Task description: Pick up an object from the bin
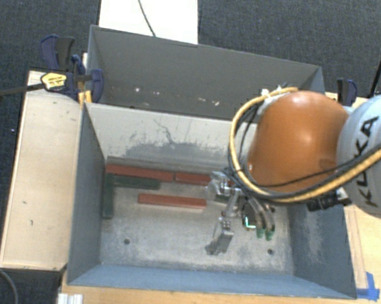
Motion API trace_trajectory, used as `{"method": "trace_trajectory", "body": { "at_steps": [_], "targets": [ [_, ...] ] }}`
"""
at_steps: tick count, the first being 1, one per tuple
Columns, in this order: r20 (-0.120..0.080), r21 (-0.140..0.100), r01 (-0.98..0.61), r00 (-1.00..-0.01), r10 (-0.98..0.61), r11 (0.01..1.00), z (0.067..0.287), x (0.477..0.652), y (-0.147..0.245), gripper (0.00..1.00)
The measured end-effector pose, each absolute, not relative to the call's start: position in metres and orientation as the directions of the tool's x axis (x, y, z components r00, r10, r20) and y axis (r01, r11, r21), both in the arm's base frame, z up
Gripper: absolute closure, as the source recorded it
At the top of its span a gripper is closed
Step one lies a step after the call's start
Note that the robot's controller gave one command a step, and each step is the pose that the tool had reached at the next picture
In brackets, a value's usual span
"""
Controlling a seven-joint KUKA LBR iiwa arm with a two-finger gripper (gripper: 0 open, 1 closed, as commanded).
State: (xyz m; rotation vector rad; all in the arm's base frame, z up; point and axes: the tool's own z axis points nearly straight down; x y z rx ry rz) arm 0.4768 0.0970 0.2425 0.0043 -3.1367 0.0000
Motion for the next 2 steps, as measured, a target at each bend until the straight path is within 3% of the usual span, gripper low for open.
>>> {"method": "trace_trajectory", "body": {
  "at_steps": [1, 2],
  "targets": [
    [-0.001, 0.002, 0.002, -1.000, 0.002, 1.000, 0.097, 0.558, 0.139, 0.00],
    [0.001, -0.003, -0.195, -0.981, -0.195, 0.981, 0.071, 0.544, 0.030, 0.00]
  ]
}}
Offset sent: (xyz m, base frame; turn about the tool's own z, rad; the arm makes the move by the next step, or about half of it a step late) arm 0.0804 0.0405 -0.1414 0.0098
